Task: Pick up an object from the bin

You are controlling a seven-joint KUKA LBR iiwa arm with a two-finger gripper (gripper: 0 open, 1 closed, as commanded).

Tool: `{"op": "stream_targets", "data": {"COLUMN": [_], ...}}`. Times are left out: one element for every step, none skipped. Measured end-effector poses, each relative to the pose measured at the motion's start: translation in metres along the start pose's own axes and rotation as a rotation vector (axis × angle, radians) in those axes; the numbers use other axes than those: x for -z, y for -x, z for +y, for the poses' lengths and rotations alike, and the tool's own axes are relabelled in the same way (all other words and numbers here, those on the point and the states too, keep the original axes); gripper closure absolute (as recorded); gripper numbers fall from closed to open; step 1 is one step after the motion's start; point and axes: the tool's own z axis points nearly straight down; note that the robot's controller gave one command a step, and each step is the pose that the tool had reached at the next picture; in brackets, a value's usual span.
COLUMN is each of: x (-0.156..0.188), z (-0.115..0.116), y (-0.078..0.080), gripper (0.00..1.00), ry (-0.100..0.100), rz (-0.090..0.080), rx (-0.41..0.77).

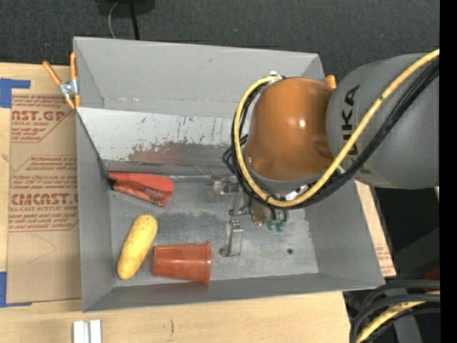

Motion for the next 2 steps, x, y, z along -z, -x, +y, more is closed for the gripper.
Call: {"op": "stream_targets", "data": {"x": [-0.052, -0.113], "z": [0.029, 0.042], "y": [-0.005, -0.006], "gripper": [0.0, 0.0], "ry": [0.004, 0.003], "rz": [-0.006, -0.004], "rx": [0.031, -0.011]}}
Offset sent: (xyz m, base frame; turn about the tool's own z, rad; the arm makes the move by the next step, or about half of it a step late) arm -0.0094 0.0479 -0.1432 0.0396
